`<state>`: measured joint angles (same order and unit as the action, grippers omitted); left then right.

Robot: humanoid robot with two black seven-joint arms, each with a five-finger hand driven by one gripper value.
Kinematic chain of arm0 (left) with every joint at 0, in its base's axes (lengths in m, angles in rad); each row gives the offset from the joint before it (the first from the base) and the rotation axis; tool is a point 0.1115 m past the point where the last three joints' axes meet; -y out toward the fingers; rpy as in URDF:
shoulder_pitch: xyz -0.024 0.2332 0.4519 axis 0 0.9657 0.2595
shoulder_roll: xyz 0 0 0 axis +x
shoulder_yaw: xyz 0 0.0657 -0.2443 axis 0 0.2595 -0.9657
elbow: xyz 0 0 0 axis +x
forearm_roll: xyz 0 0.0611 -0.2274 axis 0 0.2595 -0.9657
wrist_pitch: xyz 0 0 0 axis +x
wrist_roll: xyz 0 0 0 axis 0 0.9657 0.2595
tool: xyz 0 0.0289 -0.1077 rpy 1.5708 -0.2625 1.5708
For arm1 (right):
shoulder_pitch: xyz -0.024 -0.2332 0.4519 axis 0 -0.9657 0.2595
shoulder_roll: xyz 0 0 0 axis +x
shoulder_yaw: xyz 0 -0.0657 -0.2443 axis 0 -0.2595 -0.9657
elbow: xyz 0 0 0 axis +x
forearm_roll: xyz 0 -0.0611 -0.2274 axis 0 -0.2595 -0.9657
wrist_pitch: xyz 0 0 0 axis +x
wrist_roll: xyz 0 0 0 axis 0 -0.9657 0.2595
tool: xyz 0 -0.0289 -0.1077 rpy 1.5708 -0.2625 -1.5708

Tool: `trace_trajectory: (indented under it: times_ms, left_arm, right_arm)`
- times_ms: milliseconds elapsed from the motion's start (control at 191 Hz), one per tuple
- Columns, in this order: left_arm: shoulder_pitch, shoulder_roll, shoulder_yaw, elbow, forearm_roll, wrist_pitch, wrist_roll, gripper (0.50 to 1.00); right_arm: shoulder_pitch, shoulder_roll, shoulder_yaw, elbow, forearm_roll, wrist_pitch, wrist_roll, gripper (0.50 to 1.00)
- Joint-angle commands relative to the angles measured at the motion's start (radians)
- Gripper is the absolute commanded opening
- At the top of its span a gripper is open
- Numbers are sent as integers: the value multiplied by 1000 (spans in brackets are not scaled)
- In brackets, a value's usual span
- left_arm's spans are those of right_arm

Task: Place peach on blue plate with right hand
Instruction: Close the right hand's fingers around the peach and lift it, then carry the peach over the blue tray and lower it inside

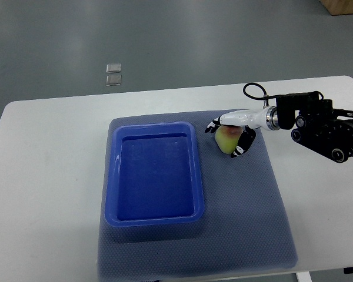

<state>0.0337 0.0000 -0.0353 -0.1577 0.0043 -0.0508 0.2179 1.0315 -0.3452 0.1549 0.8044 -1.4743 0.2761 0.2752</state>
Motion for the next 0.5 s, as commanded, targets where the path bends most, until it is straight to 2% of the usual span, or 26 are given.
trace_trajectory:
  times_ms: [0,115,340,366,497]
  left_arm:
    - [0,0,0,0,-1,0,0,1000]
    - [0,0,0,0,0,0,0,1000]
    - [0,0,0,0,0,0,0,1000]
    - [0,0,0,0,0,-1,0,1000]
    - [0,0,0,0,0,0,1,1000]
  right_arm:
    - [-4,-1,-12,-1,-15,-11,1,646]
    - [2,-6,-12,-1,-15,-23,4,500]
    - [47,-15,-2,1,-8,-25,10,500]
    - [76,-5,0,6,-4,-23,39,500]
    - [125,2,0,9,-1,-21,78,500]
